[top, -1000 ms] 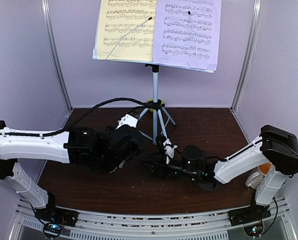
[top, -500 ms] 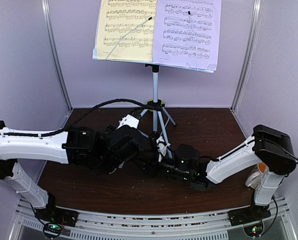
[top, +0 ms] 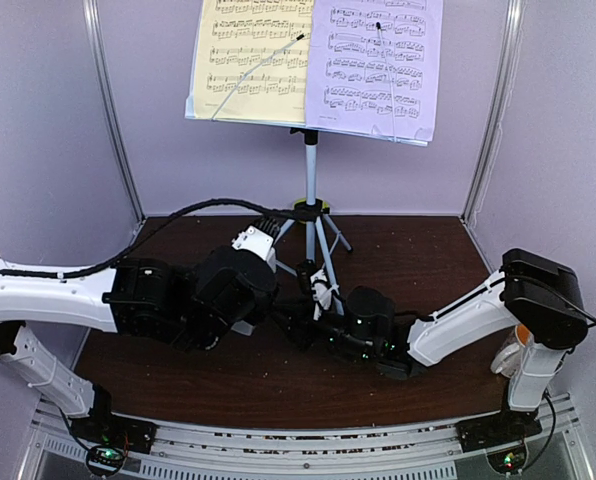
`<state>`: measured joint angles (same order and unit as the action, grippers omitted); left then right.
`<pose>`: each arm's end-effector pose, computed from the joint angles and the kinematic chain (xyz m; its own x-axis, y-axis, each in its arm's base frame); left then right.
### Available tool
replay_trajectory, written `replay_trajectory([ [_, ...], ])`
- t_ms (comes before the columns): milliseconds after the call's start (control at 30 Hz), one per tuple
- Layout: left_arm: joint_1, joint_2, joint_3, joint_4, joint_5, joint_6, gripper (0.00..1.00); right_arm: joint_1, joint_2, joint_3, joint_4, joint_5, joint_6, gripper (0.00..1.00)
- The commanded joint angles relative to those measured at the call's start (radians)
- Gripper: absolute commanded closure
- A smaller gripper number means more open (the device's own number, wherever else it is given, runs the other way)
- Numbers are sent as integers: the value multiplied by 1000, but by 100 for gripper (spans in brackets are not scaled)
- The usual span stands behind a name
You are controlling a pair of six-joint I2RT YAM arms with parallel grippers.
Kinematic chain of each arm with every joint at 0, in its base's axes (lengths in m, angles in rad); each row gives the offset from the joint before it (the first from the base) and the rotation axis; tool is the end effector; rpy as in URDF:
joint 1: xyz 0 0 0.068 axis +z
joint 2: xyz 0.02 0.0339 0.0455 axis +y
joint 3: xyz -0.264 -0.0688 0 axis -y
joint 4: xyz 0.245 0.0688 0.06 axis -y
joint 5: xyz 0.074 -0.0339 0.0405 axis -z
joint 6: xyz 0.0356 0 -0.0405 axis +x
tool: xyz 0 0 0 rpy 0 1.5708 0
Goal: Set up the instrument practice props
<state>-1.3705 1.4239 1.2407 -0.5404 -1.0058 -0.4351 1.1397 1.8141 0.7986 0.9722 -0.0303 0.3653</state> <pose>0.0897 -0.2909 0.3274 -0.2875 0.2820 -0.9153 0.3061 0.9326 0.1912 0.1550 0.3395 0.1884 -0.3458 0.1026 -0.9327 -0.8535 0.3785 0.3581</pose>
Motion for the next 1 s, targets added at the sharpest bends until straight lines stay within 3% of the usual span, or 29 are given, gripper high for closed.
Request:
replay_trajectory([
  [0,-9,-56,-13,164,-6,74,77,4,-12,10,-12,40,0,81],
  [300,-10,-74,-43,215,38,107,79,-4,-51,-18,-28,56,-12,92],
  [433,-10,-68,-43,219,51,116,80,-5,-70,-22,-47,55,-33,82],
  [600,-10,-62,-42,224,58,123,80,-6,-86,-21,-61,61,-47,81],
  [833,-10,-62,-48,227,58,123,81,-7,-90,-23,-60,56,-47,98],
  [967,-10,-79,-79,252,48,121,82,-11,-103,-44,-36,45,-23,100],
])
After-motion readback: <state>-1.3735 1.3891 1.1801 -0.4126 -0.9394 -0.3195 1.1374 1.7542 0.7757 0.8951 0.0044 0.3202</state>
